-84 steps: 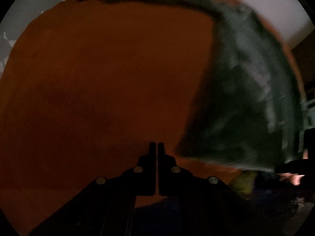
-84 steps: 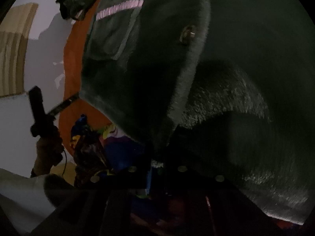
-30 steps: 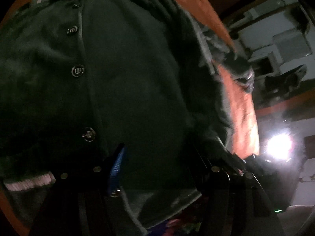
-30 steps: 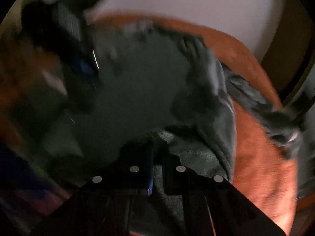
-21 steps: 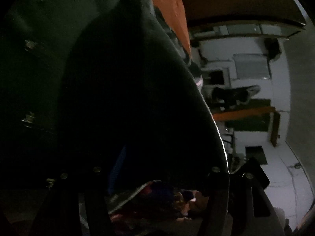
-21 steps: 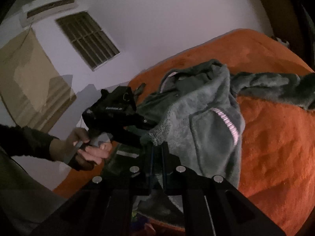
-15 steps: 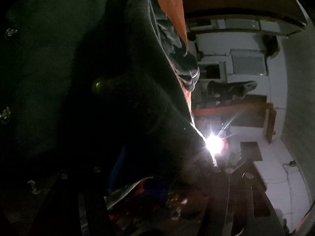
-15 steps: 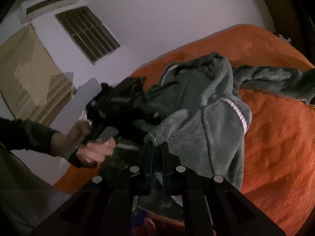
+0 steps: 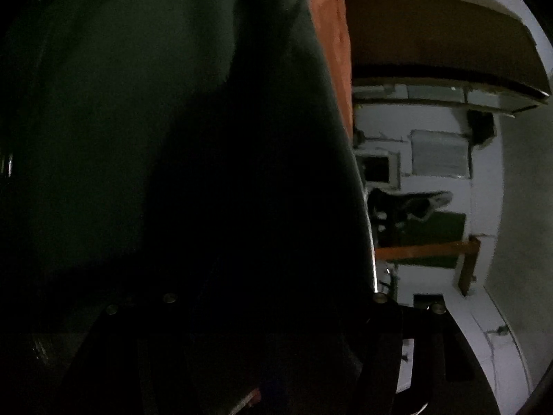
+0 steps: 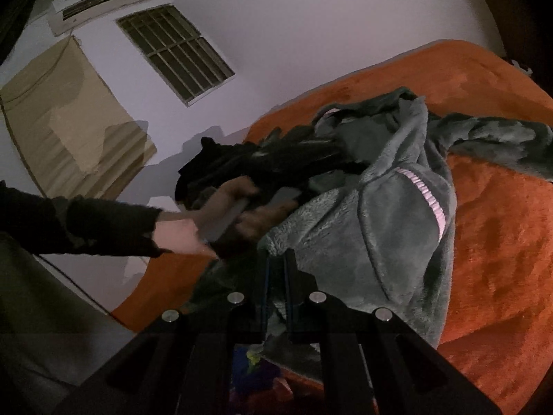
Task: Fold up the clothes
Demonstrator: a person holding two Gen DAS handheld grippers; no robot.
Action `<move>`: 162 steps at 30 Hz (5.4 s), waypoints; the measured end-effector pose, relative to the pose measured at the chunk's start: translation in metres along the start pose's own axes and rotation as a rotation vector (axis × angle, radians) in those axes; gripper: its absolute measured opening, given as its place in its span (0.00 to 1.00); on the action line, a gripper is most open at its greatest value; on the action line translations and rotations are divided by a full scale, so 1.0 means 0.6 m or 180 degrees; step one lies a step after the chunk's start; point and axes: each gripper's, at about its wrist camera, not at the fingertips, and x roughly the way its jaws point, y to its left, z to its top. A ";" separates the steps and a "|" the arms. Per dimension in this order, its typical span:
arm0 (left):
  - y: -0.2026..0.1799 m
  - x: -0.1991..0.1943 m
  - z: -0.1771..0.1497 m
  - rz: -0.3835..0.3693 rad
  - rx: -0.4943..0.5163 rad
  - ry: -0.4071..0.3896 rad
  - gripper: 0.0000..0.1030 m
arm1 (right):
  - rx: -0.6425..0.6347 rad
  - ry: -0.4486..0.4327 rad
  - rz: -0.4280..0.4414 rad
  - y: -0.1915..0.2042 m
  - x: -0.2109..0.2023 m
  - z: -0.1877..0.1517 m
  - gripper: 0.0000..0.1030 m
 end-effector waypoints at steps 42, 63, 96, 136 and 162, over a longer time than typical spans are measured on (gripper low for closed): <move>-0.047 0.007 0.069 0.0438 0.0189 -0.0151 0.55 | -0.0277 0.0366 0.0043 -0.025 0.000 -0.036 0.07; -0.086 -0.079 0.038 0.1367 0.0961 -0.0828 0.03 | -0.0291 0.0565 -0.0017 -0.035 0.017 -0.040 0.07; -0.063 -0.085 -0.217 0.1891 0.1002 0.0676 0.27 | 0.0114 0.1192 -0.1137 -0.165 -0.029 -0.037 0.47; -0.020 0.007 -0.220 0.1487 0.0293 0.0534 0.54 | 0.1066 0.1546 -0.1453 -0.252 -0.017 -0.085 0.29; -0.086 -0.133 -0.302 0.1750 0.0472 0.0100 0.29 | 0.1162 0.1492 -0.1412 -0.253 -0.014 -0.103 0.30</move>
